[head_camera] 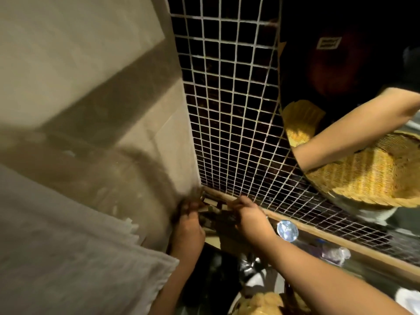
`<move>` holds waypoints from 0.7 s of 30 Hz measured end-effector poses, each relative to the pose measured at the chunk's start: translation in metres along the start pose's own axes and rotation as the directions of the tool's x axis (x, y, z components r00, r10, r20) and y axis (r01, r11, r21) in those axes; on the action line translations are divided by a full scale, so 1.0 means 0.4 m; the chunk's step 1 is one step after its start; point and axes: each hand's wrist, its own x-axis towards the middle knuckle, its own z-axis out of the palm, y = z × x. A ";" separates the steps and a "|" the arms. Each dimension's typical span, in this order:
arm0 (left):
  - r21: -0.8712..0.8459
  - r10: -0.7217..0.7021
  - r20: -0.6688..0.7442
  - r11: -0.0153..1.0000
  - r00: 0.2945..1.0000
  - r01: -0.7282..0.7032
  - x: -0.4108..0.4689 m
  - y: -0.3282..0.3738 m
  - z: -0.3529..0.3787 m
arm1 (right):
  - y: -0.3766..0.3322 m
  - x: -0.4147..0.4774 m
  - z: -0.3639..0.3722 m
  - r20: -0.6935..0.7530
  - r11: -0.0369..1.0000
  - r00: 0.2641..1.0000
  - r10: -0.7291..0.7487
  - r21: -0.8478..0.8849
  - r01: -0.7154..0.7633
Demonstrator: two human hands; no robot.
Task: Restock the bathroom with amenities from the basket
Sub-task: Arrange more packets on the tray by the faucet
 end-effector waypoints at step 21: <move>-0.059 0.042 0.111 0.998 0.993 -0.035 -0.013 -0.012 0.032 | -0.028 0.042 0.028 0.027 0.838 0.914 0.404 0.389 -0.382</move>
